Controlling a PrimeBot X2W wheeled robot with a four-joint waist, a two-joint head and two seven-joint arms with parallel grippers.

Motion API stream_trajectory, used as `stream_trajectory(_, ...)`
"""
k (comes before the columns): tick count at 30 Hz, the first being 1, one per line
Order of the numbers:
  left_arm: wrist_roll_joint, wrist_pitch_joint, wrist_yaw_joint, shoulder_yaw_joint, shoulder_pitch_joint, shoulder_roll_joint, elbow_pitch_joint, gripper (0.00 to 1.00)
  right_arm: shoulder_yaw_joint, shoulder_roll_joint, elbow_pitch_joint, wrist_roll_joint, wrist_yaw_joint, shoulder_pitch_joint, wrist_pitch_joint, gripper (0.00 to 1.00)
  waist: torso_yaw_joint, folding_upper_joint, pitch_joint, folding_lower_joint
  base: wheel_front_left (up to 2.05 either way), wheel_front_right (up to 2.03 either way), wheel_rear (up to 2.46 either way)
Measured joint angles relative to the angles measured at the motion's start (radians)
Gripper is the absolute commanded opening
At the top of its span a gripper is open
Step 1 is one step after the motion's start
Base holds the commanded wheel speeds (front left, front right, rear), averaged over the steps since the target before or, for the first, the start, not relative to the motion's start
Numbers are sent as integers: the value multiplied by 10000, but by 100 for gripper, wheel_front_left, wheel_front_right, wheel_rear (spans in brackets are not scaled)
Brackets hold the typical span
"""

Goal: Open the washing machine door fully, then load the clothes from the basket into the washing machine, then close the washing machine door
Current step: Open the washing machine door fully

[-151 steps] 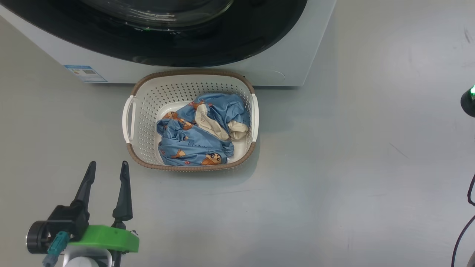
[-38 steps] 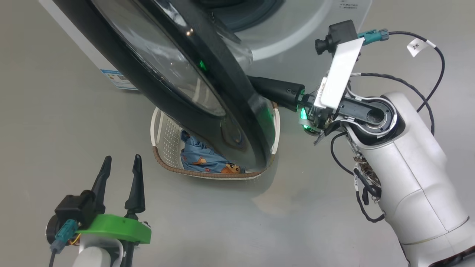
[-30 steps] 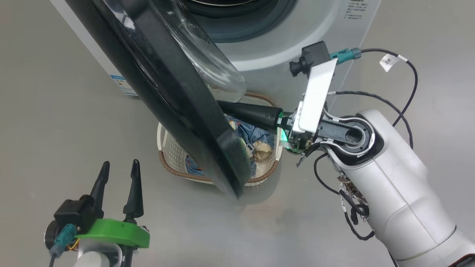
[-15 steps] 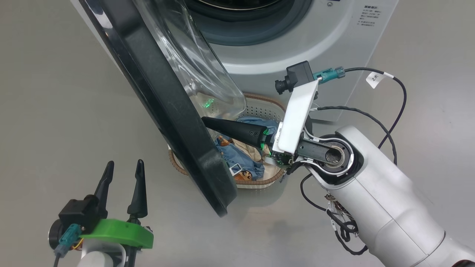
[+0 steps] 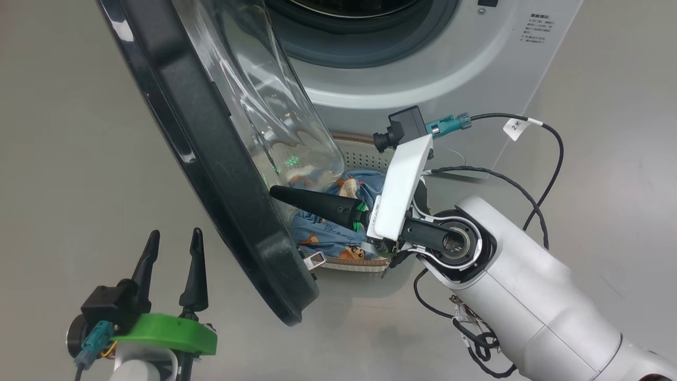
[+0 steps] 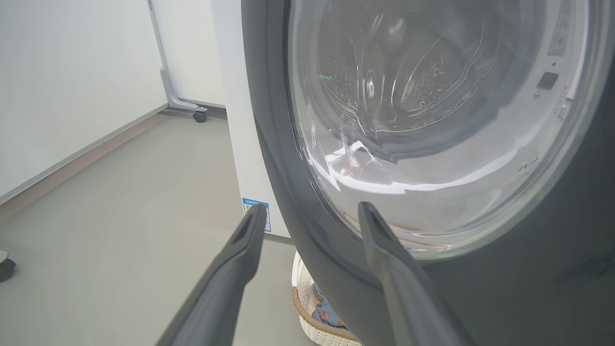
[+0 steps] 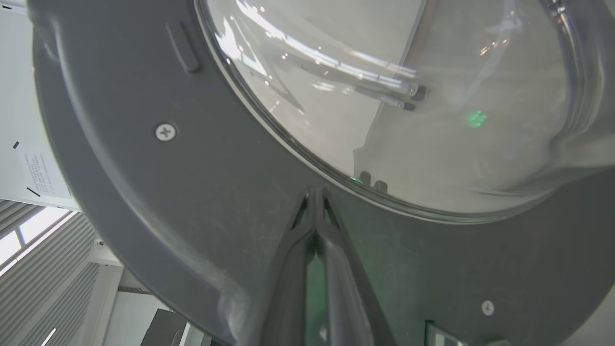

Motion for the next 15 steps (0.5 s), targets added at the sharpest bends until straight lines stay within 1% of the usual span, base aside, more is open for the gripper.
stream_trajectory(6, -4, 0, 0, 13, 121, 0, 6, 100, 291, 8, 142, 63, 0, 0, -263, 0, -9, 0, -64, 0, 0, 0, 0)
stream_trajectory(9, -6, 0, 27, 205, 171, -2, 23, 100, 357, 13, 228, 56, 0, 0, -403, 0, -69, 0, -103, 0, 0, 0, 0)
stream_trajectory(13, -13, 0, 123, 516, 219, -2, 105, 100, 291, 38, 341, -326, 0, -1, -694, 0, -208, 0, -210, 0, 0, 0, 0)
stream_trajectory(14, -35, 0, 134, 616, 240, -2, 121, 100, 226, 44, 374, -443, 0, -1, -786, 27, -252, 0, -243, 0, 0, 0, 0)
stream_trajectory(15, -36, 0, 138, 708, 262, 0, 146, 100, 173, 44, 399, -591, 0, -1, -865, 46, -300, 0, -280, 0, 0, 0, 0)
